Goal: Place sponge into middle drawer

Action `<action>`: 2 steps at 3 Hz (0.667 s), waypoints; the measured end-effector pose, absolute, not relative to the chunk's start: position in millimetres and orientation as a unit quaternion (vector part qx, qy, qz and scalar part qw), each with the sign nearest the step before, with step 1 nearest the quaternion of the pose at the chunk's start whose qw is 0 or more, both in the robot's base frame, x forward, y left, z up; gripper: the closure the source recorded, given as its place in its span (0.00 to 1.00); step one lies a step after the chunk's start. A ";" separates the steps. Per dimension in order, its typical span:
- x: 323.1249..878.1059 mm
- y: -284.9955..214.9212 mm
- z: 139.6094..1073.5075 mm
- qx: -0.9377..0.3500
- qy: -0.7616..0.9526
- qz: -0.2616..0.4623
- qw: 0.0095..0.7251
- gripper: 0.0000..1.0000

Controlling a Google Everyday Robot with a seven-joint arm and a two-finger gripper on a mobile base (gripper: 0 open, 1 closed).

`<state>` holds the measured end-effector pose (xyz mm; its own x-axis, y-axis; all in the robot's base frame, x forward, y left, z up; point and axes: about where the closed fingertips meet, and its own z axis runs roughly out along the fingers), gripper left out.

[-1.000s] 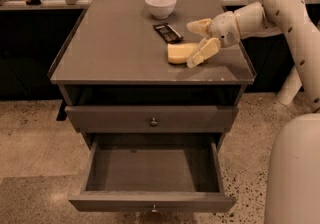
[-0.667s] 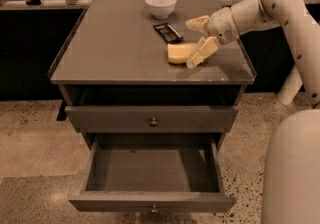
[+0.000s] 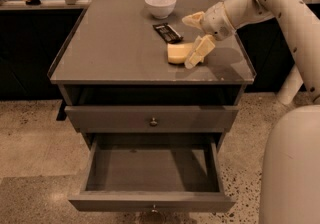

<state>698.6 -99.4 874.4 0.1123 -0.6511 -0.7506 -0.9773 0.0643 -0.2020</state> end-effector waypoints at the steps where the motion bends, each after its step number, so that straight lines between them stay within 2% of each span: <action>1: 714.1 -71.1 832.5 -0.648 0.629 0.244 0.353 0.00; 2: 714.7 -69.6 831.2 -0.648 0.629 0.245 0.352 0.00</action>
Offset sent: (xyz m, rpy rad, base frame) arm 0.0261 0.0414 -0.0580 -0.0074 0.0674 0.0392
